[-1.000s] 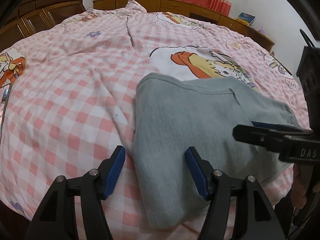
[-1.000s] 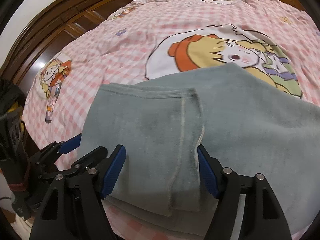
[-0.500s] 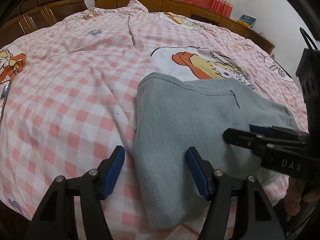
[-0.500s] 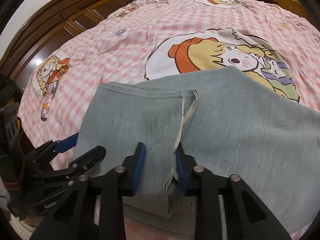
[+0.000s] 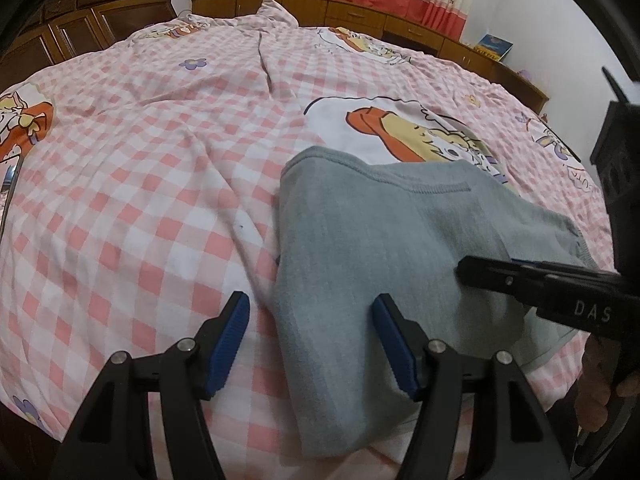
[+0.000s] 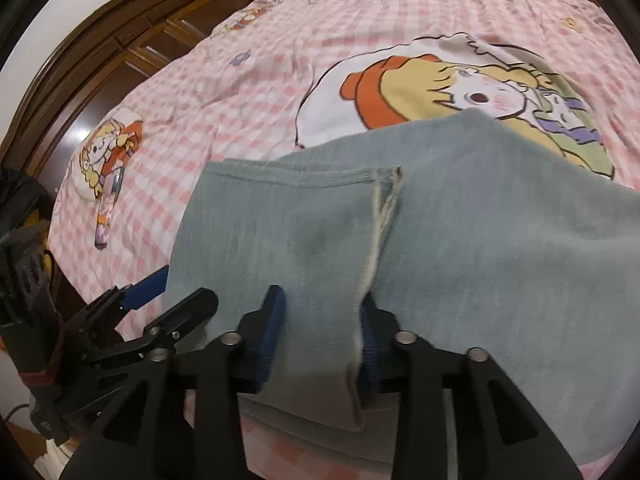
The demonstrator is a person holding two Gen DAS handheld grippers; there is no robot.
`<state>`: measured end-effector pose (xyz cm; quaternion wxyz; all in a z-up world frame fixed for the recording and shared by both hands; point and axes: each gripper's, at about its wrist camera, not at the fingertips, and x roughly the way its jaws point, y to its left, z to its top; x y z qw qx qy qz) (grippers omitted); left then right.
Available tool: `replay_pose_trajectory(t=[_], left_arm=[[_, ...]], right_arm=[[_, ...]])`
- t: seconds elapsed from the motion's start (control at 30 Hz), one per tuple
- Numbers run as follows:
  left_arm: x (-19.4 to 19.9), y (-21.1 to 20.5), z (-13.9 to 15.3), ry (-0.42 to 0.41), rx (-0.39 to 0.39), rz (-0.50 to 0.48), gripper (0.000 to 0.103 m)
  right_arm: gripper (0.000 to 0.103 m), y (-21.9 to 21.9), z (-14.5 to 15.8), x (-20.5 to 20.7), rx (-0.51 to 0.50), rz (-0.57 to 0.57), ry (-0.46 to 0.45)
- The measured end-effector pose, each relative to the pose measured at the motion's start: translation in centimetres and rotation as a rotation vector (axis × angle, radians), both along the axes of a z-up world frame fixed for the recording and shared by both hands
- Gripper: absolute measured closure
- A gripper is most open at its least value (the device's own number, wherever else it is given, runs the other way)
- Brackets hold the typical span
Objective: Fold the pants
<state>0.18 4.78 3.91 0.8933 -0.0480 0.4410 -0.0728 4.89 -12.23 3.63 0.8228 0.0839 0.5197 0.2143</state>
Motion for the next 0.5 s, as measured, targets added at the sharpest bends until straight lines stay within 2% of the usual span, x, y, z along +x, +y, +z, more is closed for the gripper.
replay_pose_trajectory(t=[0.07,0.1,0.13,0.17,0.27,0.5], left_arm=[[0.0,0.2,0.0,-0.002,-0.010,0.003,0.035],[0.0,0.4,0.0,-0.003,-0.016,0.004,0.035],[0.0,0.5,0.0,-0.003,-0.020,0.006,0.035],[0.0,0.6,0.0,-0.004,-0.023,0.008,0.035],[-0.2,1.0,0.2,-0.005,-0.031,0.019,0.035],[-2.1,1.9,1.9,-0.040,-0.052,0.024,0.035]], right_arm=[[0.064,0.8,0.0,-0.1,-0.041,0.019,-0.021],[0.073,1.0,0.2,-0.2,-0.058,0.026,-0.034],[0.087,1.2,0.3,-0.4,-0.068,0.034,-0.043],[0.091,1.3,0.6,-0.5,-0.069,0.041,-0.052],[0.094,1.0,1.8,-0.8,-0.043,0.039,-0.067],[0.094,1.6,7.3,-1.2,-0.008,0.024,-0.130]])
